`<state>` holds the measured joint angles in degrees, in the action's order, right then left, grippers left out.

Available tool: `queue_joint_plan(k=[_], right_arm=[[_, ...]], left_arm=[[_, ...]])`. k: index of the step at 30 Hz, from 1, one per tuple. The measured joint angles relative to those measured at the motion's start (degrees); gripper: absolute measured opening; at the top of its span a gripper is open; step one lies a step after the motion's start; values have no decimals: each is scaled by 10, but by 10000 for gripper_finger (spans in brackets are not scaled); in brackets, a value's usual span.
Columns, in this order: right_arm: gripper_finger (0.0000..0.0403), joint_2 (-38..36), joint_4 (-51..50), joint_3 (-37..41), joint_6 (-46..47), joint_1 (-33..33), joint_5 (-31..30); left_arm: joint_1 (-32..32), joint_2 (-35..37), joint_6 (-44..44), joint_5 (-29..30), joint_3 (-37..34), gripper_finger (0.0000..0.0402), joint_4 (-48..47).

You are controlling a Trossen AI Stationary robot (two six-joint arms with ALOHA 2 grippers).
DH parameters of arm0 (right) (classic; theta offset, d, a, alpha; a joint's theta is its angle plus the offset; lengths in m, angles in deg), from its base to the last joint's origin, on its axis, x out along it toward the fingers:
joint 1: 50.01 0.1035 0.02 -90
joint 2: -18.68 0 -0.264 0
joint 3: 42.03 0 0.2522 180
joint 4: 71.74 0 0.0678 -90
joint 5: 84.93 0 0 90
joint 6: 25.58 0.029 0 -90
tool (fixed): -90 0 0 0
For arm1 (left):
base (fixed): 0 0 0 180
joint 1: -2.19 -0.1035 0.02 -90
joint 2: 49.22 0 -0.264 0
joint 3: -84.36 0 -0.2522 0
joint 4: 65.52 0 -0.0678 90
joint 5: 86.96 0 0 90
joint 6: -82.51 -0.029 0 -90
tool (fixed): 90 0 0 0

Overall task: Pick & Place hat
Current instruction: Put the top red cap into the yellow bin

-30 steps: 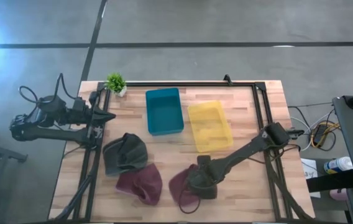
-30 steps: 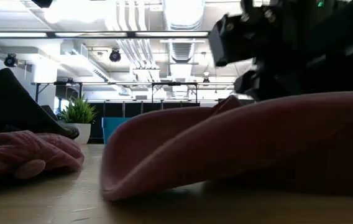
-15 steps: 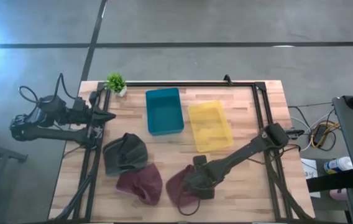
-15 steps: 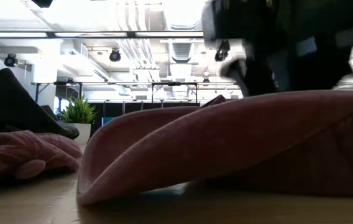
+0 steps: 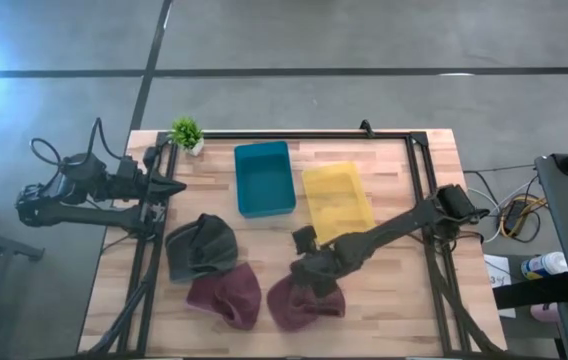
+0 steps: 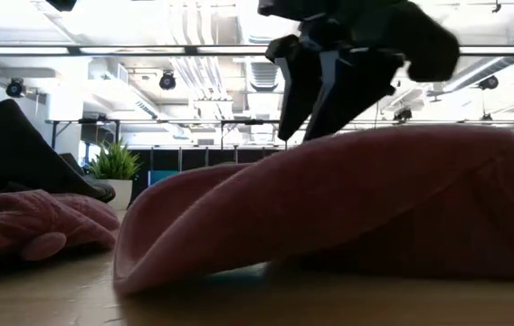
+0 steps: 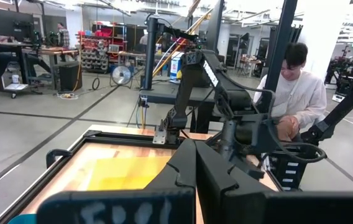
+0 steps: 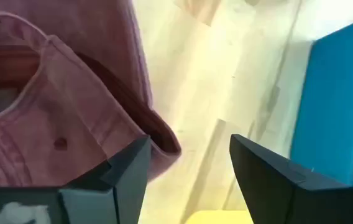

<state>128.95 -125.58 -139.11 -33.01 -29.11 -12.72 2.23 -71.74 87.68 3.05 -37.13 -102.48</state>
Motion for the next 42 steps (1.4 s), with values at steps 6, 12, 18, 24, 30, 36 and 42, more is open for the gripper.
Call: queue_joint_plan(k=[6, 12, 18, 24, 30, 36, 42], right_arm=[[221, 1, -4, -5, -43, -19, 61], [221, 4, 2, -5, -63, -19, 102], [221, 23, 15, -5, -67, -28, 135], [221, 25, 24, -8, -70, -36, 135], [221, 30, 30, -8, -78, -42, 183], [221, 50, 30, -9, -76, -50, 217], [221, 50, 34, -8, -62, -59, 239]], left_arm=[[0, 0, 0, 0, 0, 0, 0], [0, 0, 0, 0, 0, 0, 0], [0, 0, 0, 0, 0, 0, 0], [0, 0, 0, 0, 0, 0, 0], [0, 0, 0, 0, 0, 0, 0], [0, 0, 0, 0, 0, 0, 0], [0, 0, 0, 0, 0, 0, 0]])
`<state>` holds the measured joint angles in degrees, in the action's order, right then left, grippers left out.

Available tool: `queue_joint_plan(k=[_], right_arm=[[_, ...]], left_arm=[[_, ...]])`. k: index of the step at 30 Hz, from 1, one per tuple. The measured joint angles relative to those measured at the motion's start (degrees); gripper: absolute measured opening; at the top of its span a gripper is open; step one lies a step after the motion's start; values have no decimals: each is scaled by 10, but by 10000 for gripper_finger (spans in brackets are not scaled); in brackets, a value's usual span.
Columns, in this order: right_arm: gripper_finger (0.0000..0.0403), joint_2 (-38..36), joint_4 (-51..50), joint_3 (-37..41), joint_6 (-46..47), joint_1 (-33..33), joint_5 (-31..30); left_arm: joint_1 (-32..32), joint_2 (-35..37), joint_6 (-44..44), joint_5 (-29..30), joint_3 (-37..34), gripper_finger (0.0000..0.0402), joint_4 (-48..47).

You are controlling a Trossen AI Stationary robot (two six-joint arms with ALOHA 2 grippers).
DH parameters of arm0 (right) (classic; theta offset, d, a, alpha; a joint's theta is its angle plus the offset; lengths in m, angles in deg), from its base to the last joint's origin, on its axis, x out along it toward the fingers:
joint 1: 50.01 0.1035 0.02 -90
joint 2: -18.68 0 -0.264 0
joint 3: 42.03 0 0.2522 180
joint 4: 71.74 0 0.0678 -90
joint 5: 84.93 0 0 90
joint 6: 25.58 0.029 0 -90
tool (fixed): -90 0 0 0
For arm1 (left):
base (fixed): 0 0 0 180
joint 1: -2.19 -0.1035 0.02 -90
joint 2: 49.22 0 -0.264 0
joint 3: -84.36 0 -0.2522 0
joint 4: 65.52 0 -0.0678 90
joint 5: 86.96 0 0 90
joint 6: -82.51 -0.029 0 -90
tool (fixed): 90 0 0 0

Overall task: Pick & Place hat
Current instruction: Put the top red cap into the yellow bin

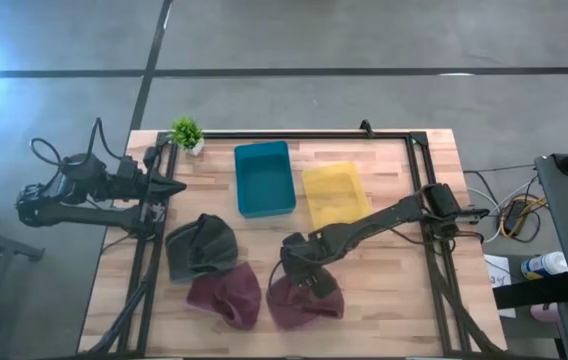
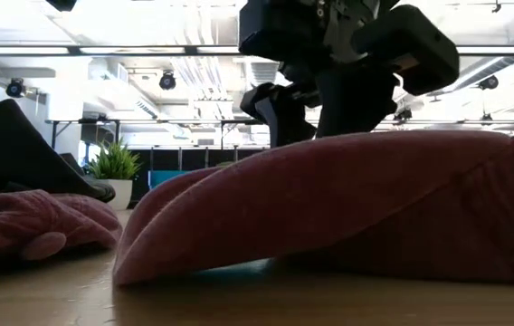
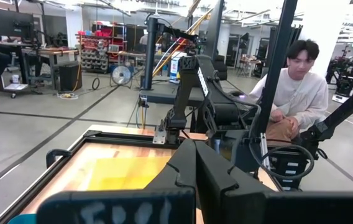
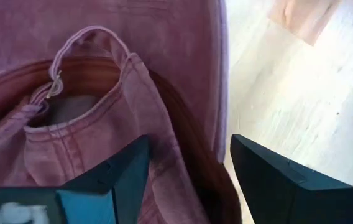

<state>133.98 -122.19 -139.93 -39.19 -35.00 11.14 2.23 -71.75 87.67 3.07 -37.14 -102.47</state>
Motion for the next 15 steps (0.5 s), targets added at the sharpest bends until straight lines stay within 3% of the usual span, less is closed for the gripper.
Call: queue_joint_plan(k=[15], right_arm=[[218, 27, -3, 1, 55, -5, 71]], left_arm=[[0, 0, 0, 0, 0, 0, 0]])
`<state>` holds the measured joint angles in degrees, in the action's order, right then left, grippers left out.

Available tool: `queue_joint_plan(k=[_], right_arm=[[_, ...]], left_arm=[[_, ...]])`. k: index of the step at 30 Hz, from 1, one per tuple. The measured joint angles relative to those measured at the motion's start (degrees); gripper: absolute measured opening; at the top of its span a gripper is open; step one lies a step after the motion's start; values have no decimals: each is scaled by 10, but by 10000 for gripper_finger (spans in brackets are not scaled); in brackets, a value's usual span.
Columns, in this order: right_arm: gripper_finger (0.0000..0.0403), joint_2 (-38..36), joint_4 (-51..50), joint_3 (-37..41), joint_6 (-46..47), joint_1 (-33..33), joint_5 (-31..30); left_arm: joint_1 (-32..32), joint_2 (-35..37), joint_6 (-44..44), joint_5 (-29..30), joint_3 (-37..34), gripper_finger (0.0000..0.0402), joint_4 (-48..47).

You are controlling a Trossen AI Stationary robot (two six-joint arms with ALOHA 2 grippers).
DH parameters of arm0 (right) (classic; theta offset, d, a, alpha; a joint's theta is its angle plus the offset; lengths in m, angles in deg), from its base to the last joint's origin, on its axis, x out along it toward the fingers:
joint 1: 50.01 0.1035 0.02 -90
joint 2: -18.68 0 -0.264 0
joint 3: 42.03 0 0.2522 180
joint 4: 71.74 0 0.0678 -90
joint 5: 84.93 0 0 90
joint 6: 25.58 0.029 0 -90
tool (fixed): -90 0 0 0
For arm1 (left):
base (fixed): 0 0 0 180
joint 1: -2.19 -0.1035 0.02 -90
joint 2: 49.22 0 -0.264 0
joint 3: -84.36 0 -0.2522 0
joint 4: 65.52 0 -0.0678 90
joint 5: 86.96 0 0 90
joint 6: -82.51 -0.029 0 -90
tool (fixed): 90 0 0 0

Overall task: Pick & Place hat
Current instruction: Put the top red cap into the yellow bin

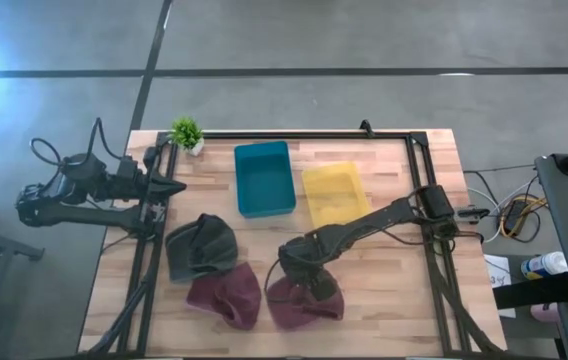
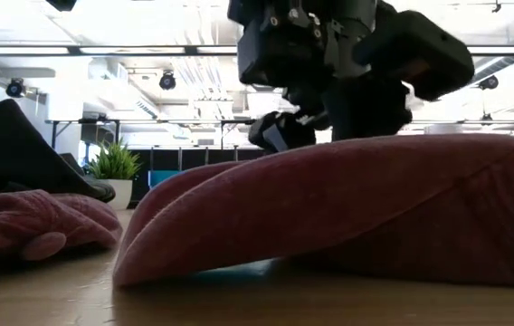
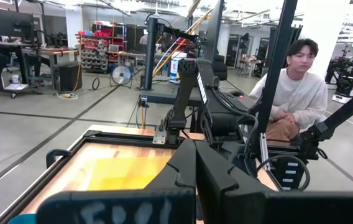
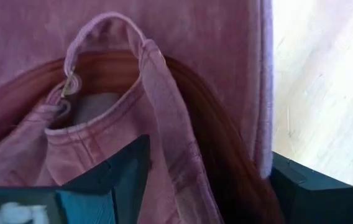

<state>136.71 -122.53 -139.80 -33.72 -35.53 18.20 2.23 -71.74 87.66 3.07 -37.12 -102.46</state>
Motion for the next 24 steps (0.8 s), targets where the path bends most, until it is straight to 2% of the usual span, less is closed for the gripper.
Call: queue_joint_plan(k=[9, 12, 17, 19, 24], right_arm=[[173, 0, 5, -11, -15, -5, 0], [139, 6, 0, -11, -6, -6, 1], [56, 7, 0, -11, -9, -7, -1], [25, 6, -1, -11, -10, -7, -14], [19, -24, -16, -15, -7, -6, -97]], left_arm=[[0, 0, 0, 0, 0, 0, 0], [0, 0, 0, 0, 0, 0, 0], [0, 0, 0, 0, 0, 0, 0], [0, 0, 0, 0, 0, 0, 0], [0, 0, 0, 0, 0, 0, 0]])
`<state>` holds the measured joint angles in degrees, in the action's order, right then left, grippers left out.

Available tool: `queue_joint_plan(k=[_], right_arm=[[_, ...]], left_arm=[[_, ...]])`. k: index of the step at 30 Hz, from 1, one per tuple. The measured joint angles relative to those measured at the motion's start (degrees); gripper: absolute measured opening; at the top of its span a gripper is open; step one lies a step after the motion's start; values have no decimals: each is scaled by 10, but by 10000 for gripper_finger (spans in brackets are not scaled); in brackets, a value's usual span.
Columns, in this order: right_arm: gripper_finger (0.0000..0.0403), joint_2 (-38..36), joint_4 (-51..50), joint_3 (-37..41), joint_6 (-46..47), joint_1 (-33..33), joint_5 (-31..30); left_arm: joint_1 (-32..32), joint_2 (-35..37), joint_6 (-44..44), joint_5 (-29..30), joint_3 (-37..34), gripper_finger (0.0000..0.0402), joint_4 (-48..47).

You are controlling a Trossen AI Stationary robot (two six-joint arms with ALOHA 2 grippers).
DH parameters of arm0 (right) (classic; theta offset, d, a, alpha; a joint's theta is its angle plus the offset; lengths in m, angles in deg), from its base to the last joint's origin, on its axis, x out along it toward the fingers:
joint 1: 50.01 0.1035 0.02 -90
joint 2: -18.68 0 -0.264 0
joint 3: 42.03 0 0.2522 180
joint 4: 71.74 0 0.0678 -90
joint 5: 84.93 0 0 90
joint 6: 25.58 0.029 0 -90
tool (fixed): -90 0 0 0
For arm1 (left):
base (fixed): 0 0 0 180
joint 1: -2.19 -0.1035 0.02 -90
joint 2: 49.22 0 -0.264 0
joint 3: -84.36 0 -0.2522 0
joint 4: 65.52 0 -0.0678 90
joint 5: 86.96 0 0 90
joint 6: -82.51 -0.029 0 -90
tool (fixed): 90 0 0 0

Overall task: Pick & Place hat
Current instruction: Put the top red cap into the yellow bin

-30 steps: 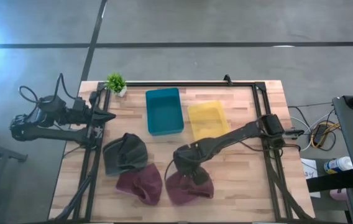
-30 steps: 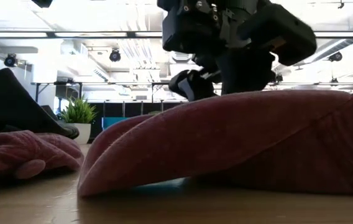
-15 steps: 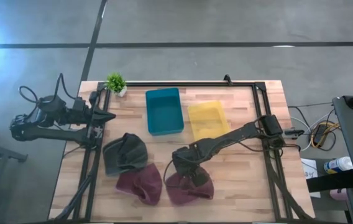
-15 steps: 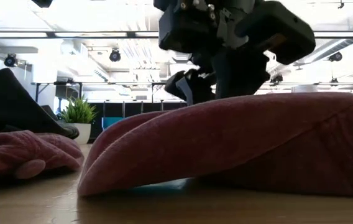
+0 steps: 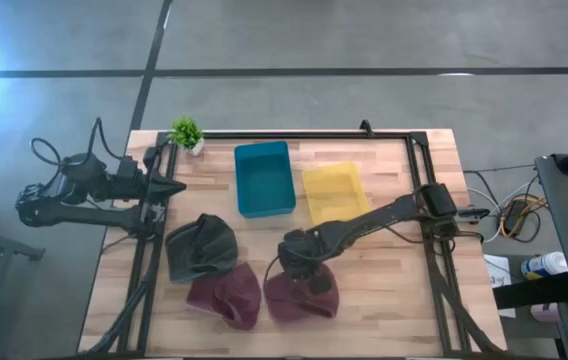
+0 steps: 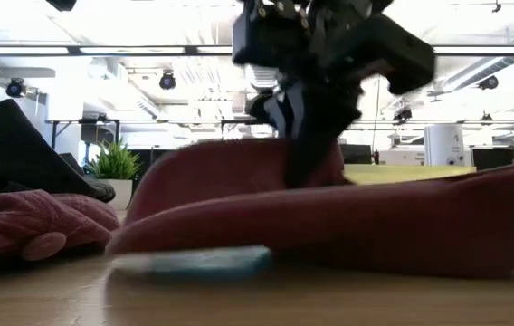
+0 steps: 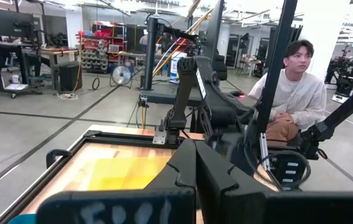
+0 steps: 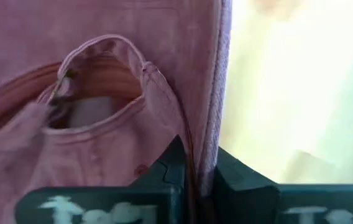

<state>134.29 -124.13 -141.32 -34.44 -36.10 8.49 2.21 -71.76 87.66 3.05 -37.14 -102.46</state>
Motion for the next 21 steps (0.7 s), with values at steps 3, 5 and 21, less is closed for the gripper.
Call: queue_joint_plan(k=[3, 5, 21], right_arm=[[17, -31, -40, -19, 23, 7, -65], [17, -57, -68, -34, 56, 19, -116], [20, -27, -374, -152, 299, 209, -431]], left_arm=[[0, 0, 0, 0, 0, 0, 0], [0, 0, 0, 0, 0, 0, 0], [0, 0, 0, 0, 0, 0, 0]])
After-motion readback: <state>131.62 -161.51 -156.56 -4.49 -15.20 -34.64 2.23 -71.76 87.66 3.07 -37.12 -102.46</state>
